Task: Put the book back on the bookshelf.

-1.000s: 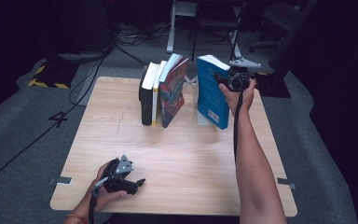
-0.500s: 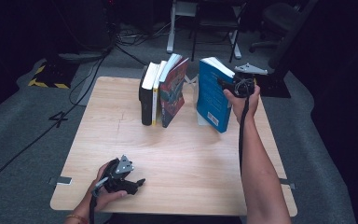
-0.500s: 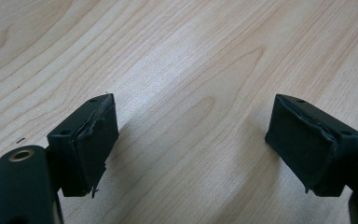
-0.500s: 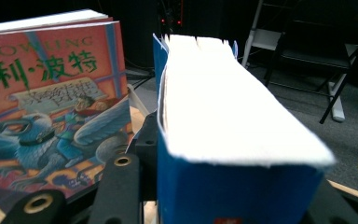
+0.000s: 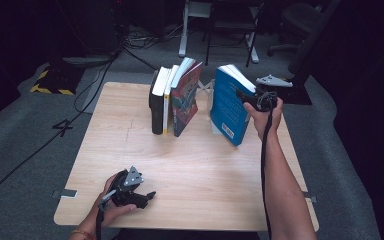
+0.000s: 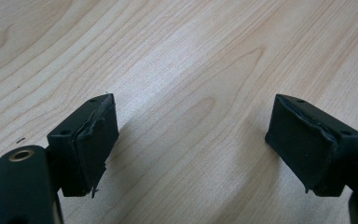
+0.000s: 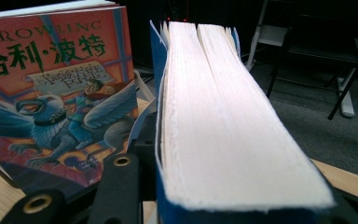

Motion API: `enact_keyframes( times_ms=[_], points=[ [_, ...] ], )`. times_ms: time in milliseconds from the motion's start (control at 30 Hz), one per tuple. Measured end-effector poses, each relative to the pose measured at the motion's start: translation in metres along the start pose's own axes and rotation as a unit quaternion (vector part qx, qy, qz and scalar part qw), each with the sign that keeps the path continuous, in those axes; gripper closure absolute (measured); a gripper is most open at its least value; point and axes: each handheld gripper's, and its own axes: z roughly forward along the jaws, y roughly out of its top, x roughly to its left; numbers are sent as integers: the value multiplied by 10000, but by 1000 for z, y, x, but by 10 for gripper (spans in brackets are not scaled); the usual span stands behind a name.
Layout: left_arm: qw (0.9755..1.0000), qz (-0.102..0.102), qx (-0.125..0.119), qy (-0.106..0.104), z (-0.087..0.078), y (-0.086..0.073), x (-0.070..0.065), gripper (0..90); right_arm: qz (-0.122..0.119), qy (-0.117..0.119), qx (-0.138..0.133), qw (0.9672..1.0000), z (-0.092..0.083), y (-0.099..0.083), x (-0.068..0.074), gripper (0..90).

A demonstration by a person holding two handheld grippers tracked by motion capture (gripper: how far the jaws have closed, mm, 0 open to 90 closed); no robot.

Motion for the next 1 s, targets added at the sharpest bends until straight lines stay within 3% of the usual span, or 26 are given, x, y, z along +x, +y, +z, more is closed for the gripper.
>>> enact_keyframes(
  times_ms=[467, 767, 1000],
  points=[
    [10000, -12, -4, 4, 0, 0, 0, 164, 28, 59, -68, 10000, -15, -16, -4, 592],
    [10000, 2, 0, 5, 0, 0, 0, 163, -170, 44, -64, 9998, -21, -21, 2, 589],
    [10000, -4, 5, 5, 1, 0, 0, 161, 1, 125, -165, 9998, -25, -26, -2, 574]
  ],
)
